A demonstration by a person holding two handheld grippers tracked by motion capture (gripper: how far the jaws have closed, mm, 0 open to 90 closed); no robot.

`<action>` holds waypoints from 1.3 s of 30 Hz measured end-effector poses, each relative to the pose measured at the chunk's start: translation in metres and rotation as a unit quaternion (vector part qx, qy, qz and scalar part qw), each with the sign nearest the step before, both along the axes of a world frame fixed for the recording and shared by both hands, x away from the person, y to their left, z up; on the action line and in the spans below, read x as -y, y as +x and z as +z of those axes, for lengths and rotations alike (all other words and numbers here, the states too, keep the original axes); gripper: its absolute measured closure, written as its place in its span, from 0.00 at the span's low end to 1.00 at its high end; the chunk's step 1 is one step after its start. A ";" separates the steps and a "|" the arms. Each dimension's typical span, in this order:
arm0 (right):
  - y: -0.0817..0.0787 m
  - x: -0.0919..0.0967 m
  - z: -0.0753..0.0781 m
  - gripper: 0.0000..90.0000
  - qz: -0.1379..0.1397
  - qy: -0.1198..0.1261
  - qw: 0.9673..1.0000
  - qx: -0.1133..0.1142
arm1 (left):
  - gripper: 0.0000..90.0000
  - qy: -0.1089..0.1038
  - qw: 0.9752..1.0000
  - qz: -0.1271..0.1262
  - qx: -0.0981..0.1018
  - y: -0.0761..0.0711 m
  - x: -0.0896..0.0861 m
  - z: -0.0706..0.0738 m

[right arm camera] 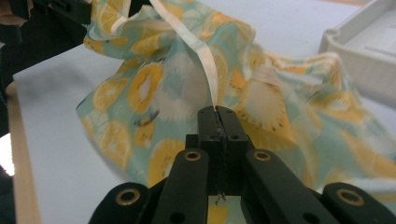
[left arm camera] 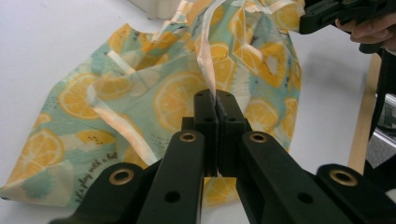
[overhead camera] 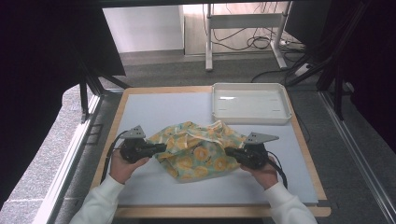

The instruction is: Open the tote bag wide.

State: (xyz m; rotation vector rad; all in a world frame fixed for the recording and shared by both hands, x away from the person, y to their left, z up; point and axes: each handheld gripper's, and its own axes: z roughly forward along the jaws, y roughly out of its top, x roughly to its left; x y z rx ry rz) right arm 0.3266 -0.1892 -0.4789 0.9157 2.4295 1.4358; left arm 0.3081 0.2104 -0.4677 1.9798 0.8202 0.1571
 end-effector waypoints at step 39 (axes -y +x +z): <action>-0.037 0.029 -0.046 0.99 -0.001 -0.066 0.995 -0.078 | 1.00 0.075 0.993 -0.034 -0.085 -0.011 0.009 -0.054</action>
